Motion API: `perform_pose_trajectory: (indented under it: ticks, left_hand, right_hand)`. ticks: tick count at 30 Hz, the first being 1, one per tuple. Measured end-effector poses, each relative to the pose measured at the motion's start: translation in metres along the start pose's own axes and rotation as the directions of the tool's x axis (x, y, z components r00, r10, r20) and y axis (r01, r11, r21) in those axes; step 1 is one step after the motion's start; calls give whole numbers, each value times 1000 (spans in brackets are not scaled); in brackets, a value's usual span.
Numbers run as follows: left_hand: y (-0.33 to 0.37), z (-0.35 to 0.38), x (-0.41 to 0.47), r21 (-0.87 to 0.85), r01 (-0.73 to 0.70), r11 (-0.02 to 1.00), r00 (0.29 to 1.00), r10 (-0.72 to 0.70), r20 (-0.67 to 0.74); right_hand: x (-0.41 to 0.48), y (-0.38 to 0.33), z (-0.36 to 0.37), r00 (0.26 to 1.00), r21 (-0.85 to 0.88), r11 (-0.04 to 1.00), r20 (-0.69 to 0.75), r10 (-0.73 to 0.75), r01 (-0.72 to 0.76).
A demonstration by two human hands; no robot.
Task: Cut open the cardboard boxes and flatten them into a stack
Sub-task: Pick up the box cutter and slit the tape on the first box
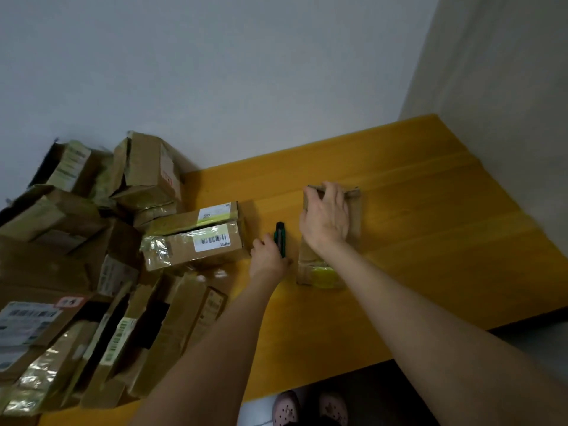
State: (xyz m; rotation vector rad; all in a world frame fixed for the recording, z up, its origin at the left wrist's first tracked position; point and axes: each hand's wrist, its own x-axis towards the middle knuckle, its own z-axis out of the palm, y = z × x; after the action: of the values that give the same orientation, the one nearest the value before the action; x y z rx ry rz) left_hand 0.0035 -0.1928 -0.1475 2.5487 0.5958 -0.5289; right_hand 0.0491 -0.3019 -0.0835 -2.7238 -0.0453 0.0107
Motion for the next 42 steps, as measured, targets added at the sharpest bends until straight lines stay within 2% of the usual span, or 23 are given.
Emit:
perform_pose_trajectory:
  ticks: [7, 11, 15, 18, 20, 23, 26, 29, 31, 33, 34, 35, 37, 39, 42]
  left_hand:
    - [-7, 20, 20, 39, 60, 997, 997, -61, 48]
    - [-19, 12, 15, 144, 89, 986, 988, -106, 117]
    - [-30, 13, 6, 234, 68, 970, 984, -104, 142]
    - [-34, 15, -2, 227, 66, 972, 984, -101, 146]
    - [-37, 12, -9, 146, 107, 984, 980, -129, 152]
    - [-35, -7, -17, -99, 163, 982, 981, -150, 126]
    - [-28, -45, -21, -346, 83, 934, 996, -68, 56]
    - [-16, -86, -36, -495, -15, 869, 1000, 20, 5]
    - [-8, -105, -48, -563, -73, 824, 997, 77, -16]
    - [1, -116, -60, -599, -122, 792, 990, 139, -18]
    - [5, -119, -65, -611, -148, 778, 985, 174, -17]
    - [9, -121, -69, -615, -175, 769, 978, 205, -23]
    - [14, -126, -72, -585, -228, 779, 970, 236, -64]
    - [17, -132, -73, -598, -244, 763, 968, 230, -102]
    - [21, -139, -74, -708, -207, 675, 971, 233, -61]
  right_hand:
    - [6, 4, 9, 999, -49, 998, 3, -37, 37]
    - [1, 1, 6, 1000, -55, 998, 6, -27, 28]
    - [-5, -4, 0, 999, -65, 997, 3, -50, 50]
    - [-12, -6, -2, 997, -65, 995, 8, -71, 71]
    - [-18, -8, -4, 997, -53, 996, 11, -77, 78]
    - [-26, -11, -13, 995, -20, 996, -46, -92, 91]
    - [-34, -19, -25, 992, 59, 993, -84, -99, 104]
    - [-41, -29, -35, 999, 242, 970, -13, -37, 39]
    - [-45, -34, -40, 977, 464, 877, 211, 26, -123]
    - [-52, -38, -45, 872, 659, 660, 490, -15, -360]
    - [-56, -39, -47, 819, 719, 525, 569, -67, -456]
    - [-59, -41, -49, 792, 756, 402, 600, -111, -516]
    - [-62, -41, -54, 794, 796, 258, 592, -140, -548]
    - [-63, -38, -61, 796, 810, 194, 582, -164, -553]
    - [-66, -32, -70, 766, 800, 166, 600, -231, -577]
